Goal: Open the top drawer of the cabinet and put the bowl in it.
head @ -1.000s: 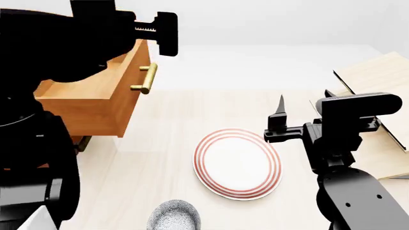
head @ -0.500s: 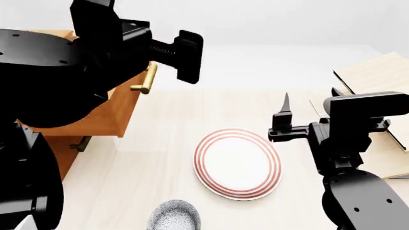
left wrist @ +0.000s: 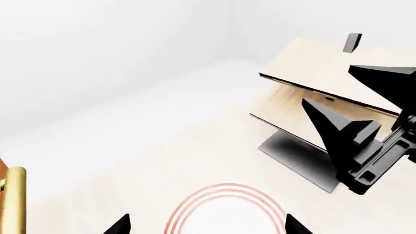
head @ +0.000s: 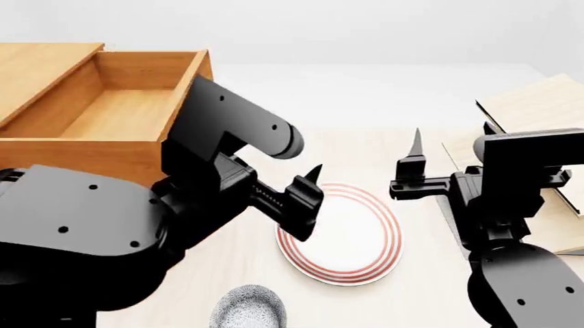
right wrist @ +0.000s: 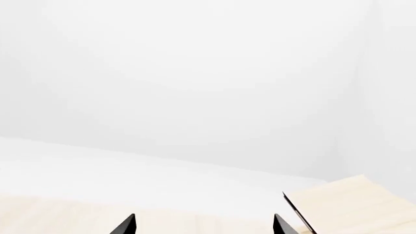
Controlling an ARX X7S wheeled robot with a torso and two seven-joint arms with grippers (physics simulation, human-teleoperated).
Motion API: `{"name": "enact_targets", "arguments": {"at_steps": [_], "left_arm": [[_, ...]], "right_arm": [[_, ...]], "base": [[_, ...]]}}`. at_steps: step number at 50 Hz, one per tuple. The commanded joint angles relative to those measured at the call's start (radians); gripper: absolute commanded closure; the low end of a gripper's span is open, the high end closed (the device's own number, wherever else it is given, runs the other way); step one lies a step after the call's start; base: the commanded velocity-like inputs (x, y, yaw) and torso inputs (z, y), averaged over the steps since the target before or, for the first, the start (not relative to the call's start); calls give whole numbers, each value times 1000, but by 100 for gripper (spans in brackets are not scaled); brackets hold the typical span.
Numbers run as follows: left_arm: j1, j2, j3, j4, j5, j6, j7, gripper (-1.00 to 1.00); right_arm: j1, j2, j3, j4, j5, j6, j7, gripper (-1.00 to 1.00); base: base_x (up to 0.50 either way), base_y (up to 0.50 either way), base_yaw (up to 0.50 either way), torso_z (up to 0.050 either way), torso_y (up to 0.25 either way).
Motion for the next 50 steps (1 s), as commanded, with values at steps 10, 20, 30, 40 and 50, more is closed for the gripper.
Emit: {"name": "enact_targets", "arguments": {"at_steps": [10,20,30,40,50], "left_arm": [[244,-68,58,113,228,44,219,-100],[315,-121,87,105,344,106,317,-100],[400,-173,149,64,497,199,430,-100],[474,-212,176,38,562,258,480,-100],[503,-240,175,4,582,287,504,-100]], "right_arm": [[1,2,-8,9,2,-6,6,-100],[2,-2,-21,31,-2,-24,8,-100],[1,-3,-38,51,-7,-42,7,-100],[-1,-3,-47,62,-9,-54,9,-100],[1,-3,-53,70,-9,-57,11,-100]], "base": [[0,0,0,0,0],[0,0,0,0,0],[0,0,0,0,0],[0,0,0,0,0],[0,0,0,0,0]]}}
